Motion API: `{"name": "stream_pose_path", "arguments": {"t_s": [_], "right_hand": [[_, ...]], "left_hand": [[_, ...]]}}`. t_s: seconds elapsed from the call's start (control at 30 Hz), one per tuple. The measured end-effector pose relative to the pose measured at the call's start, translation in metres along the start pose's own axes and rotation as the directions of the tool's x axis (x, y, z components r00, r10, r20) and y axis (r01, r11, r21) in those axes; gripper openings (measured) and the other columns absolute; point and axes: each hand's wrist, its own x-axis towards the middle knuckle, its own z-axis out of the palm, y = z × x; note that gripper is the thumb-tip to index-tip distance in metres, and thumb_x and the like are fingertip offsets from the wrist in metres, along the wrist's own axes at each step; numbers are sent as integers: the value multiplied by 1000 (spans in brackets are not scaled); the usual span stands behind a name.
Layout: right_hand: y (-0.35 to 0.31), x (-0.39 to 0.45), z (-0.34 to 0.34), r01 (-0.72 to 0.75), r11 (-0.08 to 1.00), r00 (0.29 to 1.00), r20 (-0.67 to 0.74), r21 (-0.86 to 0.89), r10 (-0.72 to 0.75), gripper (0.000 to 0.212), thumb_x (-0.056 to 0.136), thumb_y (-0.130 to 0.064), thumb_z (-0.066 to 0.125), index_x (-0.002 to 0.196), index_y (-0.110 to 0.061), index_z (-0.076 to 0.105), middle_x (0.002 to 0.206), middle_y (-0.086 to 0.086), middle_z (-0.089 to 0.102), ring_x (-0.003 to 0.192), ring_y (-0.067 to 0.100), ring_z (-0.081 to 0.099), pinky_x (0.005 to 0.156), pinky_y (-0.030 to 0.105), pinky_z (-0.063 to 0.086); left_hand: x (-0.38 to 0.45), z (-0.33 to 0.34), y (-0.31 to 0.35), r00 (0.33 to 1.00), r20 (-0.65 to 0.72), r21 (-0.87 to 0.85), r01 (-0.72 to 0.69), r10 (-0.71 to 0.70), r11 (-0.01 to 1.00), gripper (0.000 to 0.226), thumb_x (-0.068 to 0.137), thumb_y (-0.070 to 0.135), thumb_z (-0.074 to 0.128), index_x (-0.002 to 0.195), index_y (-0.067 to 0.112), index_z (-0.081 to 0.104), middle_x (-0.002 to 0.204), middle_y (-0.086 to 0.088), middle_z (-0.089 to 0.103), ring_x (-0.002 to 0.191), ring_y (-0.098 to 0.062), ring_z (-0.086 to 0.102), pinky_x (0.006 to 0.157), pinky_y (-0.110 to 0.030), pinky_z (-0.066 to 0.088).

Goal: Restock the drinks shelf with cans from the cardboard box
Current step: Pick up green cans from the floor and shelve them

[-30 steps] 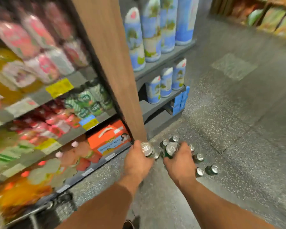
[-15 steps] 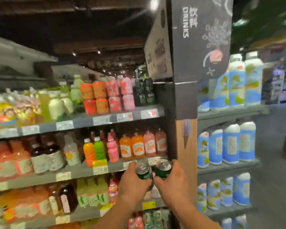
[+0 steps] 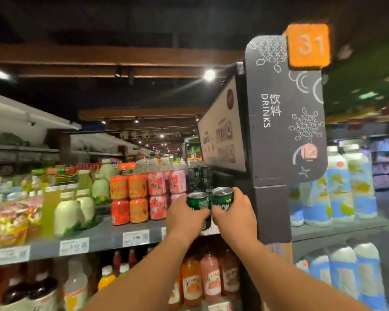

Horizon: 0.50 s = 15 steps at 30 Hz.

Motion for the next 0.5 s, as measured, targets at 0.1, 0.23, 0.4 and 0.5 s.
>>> {"name": "stream_pose_path", "arguments": {"t_s": [0.1, 0.23, 0.4, 0.5], "right_hand": [[1, 43, 20, -28, 1000, 999, -38, -7, 28, 47, 80, -30, 70, 123, -24, 51, 115, -5, 56, 101, 19, 61, 85, 39, 54], [9, 92, 48, -106, 992, 993, 47, -75, 110, 38, 84, -20, 70, 115, -19, 50, 116, 3, 56, 105, 26, 60, 86, 40, 51], [29, 133, 78, -155, 960, 966, 165, -234, 197, 35, 88, -17, 67, 118, -9, 52, 110, 9, 61, 104, 27, 61, 82, 35, 50], [42, 151, 93, -45, 916, 933, 312, -399, 181, 16, 92, -9, 56, 106, -8, 64, 96, 5, 63, 91, 21, 62, 74, 28, 48]], "left_hand": [[44, 22, 4, 999, -3, 38, -40, 41, 998, 33, 76, 33, 78, 106, 30, 64, 103, 7, 71, 96, -18, 66, 87, -38, 56], [93, 52, 0, 999, -8, 109, 34, -33, 993, 37, 86, 31, 76, 117, 21, 59, 116, -2, 67, 106, -27, 64, 86, -36, 51], [134, 82, -18, 990, 18, 151, 137, -141, 979, 39, 84, 36, 78, 113, 20, 60, 114, -4, 69, 101, -28, 66, 89, -41, 55], [151, 100, -26, 982, 29, 178, 176, -184, 968, 44, 83, 37, 79, 116, 17, 58, 115, -7, 69, 103, -30, 66, 91, -41, 55]]}}
